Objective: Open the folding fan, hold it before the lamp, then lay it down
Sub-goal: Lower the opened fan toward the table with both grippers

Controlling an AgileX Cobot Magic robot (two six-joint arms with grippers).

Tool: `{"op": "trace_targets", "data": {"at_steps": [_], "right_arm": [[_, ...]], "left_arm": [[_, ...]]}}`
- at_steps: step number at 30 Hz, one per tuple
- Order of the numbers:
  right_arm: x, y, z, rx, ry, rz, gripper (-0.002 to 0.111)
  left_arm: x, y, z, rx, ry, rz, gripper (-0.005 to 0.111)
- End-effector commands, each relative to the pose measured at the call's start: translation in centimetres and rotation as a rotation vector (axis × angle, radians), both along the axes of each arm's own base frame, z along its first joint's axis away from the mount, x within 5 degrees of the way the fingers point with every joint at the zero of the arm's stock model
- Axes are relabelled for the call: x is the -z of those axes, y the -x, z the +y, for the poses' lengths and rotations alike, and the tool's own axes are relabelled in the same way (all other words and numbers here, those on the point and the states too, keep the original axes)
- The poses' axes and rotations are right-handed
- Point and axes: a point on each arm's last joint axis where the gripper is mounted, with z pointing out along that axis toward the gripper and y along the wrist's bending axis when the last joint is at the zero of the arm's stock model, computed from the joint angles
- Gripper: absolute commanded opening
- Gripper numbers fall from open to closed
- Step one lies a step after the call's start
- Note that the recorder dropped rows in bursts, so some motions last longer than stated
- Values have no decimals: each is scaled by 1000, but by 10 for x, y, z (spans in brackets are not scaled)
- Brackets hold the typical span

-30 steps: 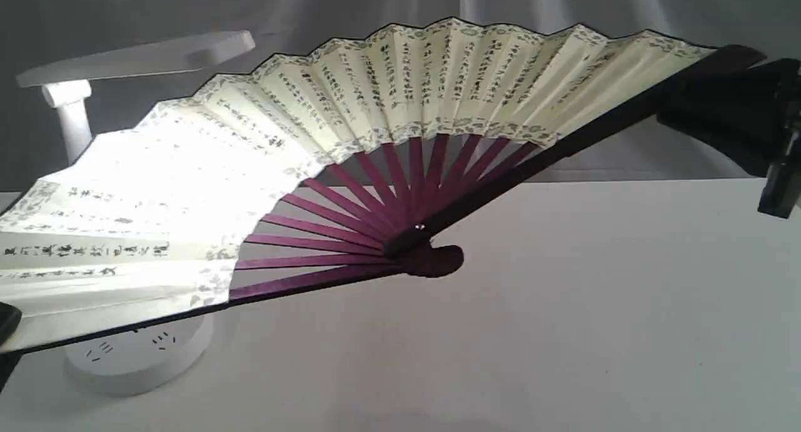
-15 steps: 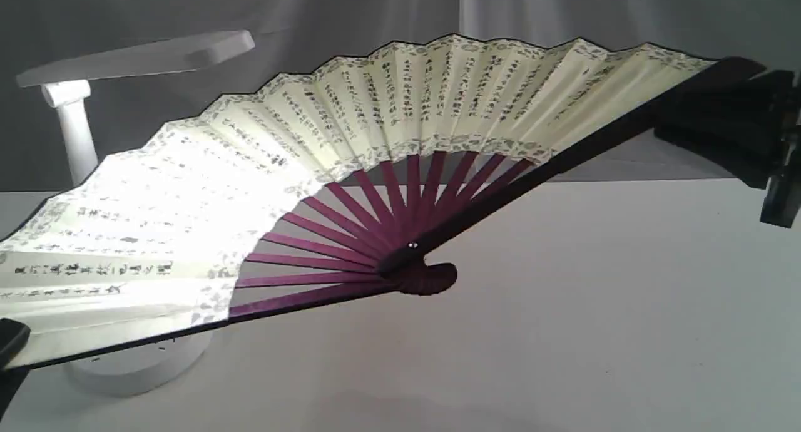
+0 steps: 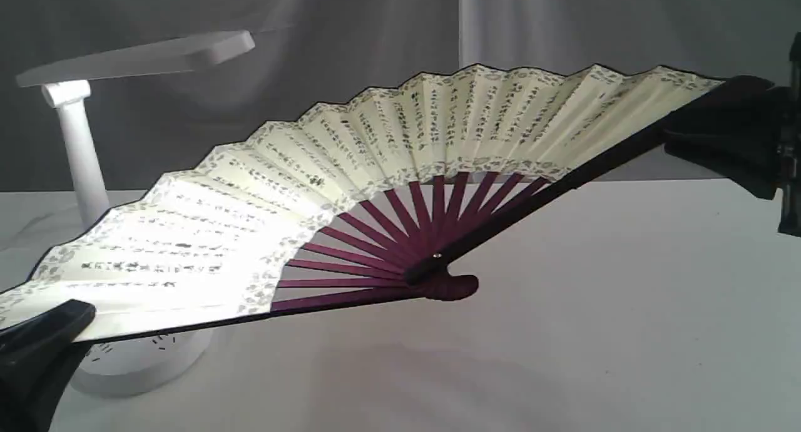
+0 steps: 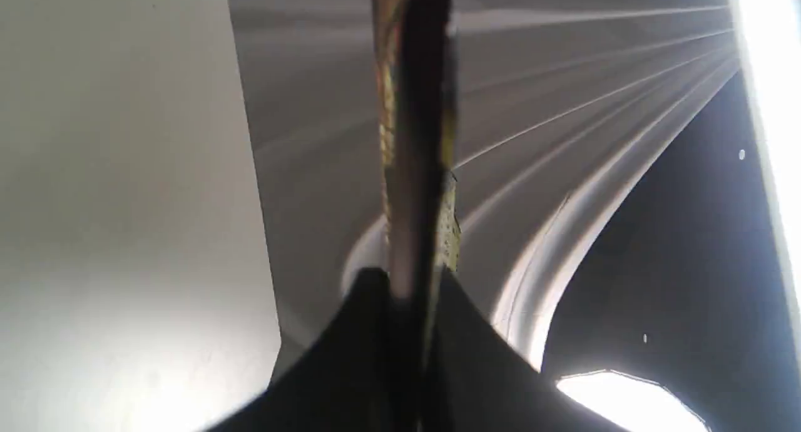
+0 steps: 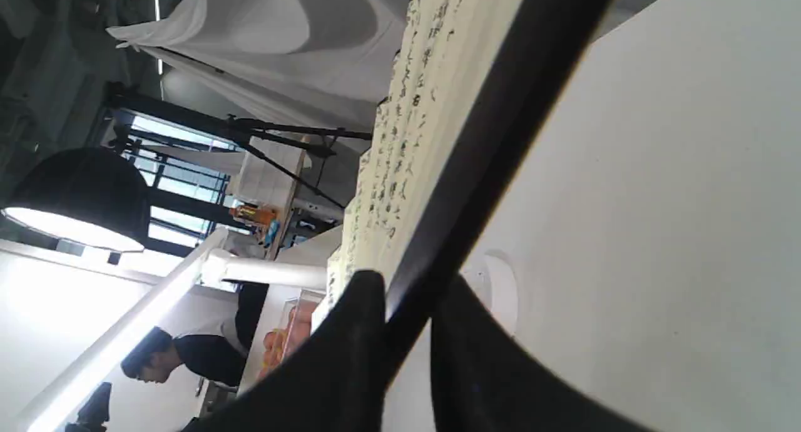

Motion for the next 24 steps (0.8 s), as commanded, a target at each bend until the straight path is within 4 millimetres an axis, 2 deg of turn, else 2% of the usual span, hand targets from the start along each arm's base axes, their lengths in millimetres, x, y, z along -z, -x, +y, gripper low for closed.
{"op": "trace_targets", "data": {"at_steps": [1, 10, 16, 24], "right_arm": [[5, -3, -7, 61, 79, -4, 0], [16, -10, -16, 161, 139, 53, 0], [35, -18, -19, 154, 123, 114, 0], [62, -28, -26, 198, 141, 193, 0]], "left_arm": [[4, -8, -1, -16, 31, -7, 0], [17, -29, -16, 39, 33, 12, 0], [11, -54, -28, 61, 34, -22, 0], [19, -79, -42, 102, 0, 3, 0]]}}
